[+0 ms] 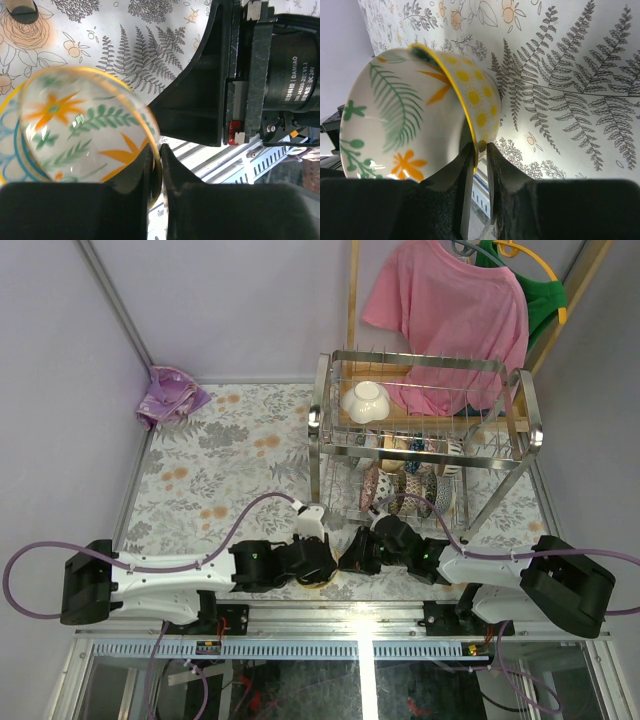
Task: Load the bowls into the dish rack
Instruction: Pick up the bowl from the center of the board.
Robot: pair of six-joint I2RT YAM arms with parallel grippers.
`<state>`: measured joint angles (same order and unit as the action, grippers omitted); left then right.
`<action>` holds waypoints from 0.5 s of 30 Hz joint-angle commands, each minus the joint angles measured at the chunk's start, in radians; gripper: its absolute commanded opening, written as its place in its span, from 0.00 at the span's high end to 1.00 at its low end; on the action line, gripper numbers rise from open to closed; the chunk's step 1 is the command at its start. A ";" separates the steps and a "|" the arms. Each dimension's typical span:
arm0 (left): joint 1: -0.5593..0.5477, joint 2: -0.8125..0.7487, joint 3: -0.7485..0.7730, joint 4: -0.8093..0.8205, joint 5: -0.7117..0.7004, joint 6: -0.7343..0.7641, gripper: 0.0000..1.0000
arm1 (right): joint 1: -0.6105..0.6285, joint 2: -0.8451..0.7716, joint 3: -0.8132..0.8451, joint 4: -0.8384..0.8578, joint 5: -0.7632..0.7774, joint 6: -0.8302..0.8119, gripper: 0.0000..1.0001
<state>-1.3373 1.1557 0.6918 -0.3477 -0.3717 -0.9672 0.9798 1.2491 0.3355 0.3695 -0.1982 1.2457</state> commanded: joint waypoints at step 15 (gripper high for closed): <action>0.015 -0.186 0.027 -0.017 -0.056 0.028 1.00 | 0.011 -0.136 0.034 -0.098 0.057 -0.084 0.49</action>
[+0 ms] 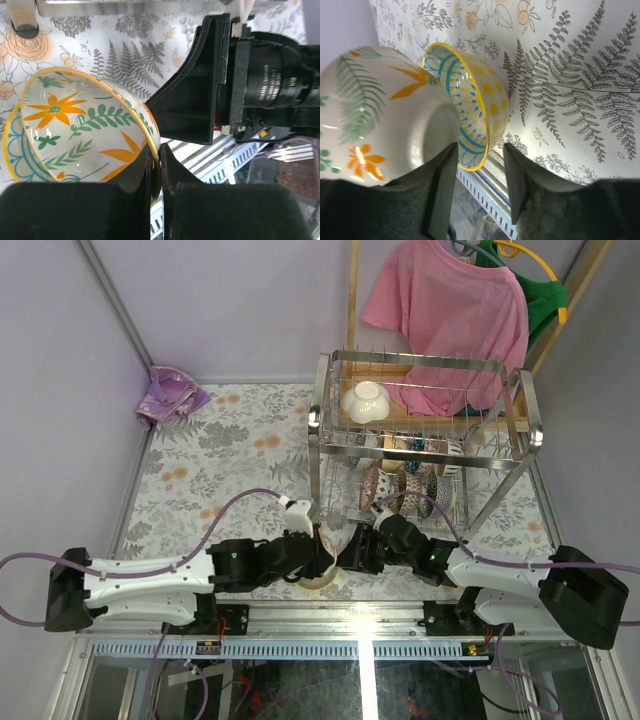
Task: Load the bowls into the dish rack
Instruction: Pick up the bowl from the center of the board.
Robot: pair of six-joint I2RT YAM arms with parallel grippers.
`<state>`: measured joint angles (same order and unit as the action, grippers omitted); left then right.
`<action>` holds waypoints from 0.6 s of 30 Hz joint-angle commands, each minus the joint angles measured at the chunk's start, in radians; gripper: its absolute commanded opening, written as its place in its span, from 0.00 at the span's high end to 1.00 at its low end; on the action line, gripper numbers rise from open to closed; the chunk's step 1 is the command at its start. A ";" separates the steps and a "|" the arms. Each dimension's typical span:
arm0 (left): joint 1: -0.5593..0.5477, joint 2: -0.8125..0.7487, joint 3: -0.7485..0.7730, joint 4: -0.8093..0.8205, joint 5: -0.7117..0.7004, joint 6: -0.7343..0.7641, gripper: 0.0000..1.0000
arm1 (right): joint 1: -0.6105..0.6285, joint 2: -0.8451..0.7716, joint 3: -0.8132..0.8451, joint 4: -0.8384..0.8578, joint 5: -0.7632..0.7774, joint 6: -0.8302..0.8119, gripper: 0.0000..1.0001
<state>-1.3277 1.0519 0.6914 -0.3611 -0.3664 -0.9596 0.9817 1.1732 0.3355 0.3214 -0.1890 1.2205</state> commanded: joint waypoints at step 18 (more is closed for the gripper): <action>0.174 -0.339 -0.036 -0.113 -0.173 0.021 1.00 | 0.009 -0.445 0.091 -0.417 0.193 -0.119 0.14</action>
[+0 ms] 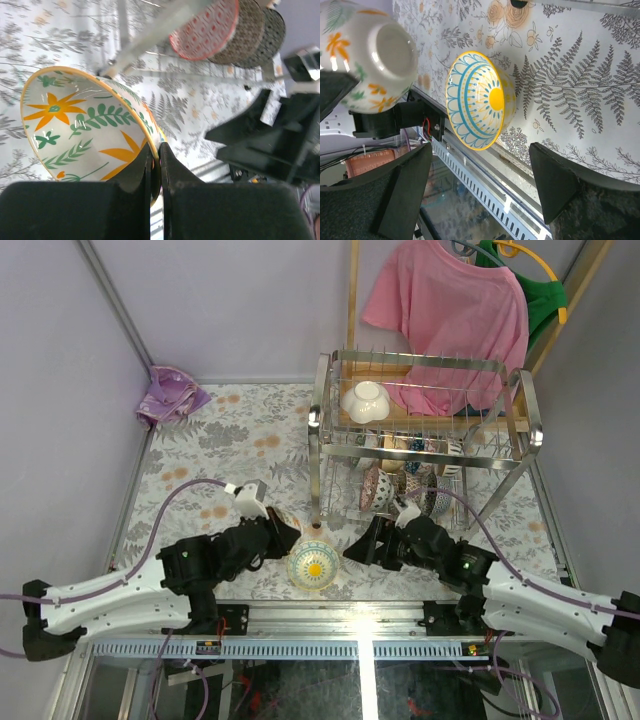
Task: Load the bowls into the dish rack
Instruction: Pick up the bowl from the center of the board, then place the bowl in the dish rack.
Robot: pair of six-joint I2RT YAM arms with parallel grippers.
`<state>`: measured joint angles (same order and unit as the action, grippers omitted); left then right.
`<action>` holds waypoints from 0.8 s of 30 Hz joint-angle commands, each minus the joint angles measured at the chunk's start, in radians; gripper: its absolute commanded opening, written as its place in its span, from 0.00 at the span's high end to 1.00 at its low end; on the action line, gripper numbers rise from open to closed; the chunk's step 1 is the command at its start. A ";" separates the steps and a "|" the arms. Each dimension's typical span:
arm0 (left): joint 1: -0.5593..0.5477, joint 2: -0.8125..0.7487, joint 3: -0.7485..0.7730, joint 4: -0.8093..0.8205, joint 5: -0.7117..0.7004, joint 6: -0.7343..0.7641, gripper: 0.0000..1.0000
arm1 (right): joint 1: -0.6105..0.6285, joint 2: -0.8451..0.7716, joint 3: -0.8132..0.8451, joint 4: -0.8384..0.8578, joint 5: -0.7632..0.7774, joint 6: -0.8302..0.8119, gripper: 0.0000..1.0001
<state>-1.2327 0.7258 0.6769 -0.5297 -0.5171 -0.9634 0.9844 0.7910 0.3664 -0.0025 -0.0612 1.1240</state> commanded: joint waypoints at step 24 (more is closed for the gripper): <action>0.909 0.293 0.010 0.624 0.897 0.221 1.00 | 0.007 -0.314 0.113 -0.323 0.077 -0.044 0.01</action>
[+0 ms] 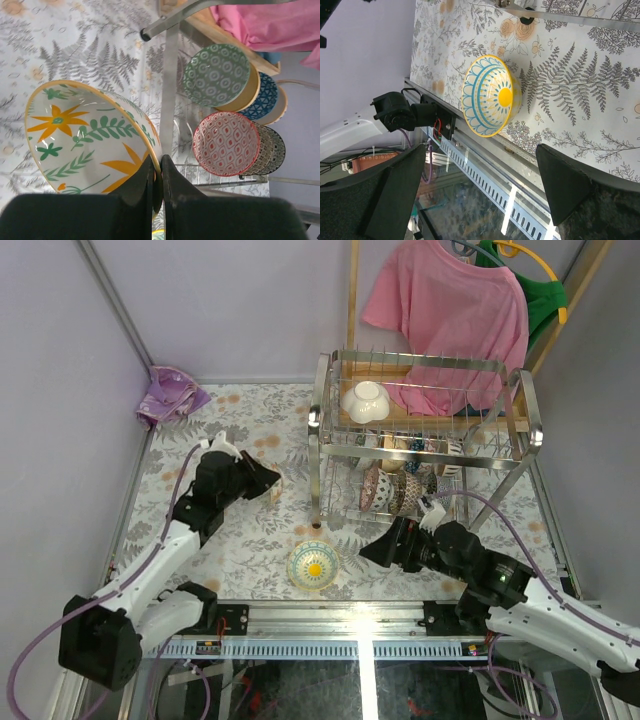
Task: Load the bowls into the dish rack
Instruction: Place the bowl in the dish rack.
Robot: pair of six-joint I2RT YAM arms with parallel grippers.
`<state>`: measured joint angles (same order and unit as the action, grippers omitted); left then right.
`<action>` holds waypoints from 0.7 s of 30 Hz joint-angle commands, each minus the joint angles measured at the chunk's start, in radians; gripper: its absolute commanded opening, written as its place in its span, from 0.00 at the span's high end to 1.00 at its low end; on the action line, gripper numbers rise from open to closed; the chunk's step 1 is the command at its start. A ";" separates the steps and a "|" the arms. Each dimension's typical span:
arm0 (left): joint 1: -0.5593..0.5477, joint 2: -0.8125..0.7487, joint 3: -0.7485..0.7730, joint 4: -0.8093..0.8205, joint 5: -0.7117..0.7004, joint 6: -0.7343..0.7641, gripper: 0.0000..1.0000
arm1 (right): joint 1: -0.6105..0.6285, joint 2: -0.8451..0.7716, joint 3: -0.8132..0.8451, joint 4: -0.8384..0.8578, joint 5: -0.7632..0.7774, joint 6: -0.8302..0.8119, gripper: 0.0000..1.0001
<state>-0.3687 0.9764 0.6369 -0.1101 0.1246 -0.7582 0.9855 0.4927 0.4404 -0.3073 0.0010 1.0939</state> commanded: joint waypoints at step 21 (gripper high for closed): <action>0.066 0.519 0.213 0.809 0.708 -0.233 1.00 | 0.007 -0.032 0.043 -0.028 0.010 -0.028 0.01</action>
<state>-0.2775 1.4487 0.8272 0.4797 0.6815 -0.8455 0.9855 0.4553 0.4572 -0.3622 0.0101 1.0763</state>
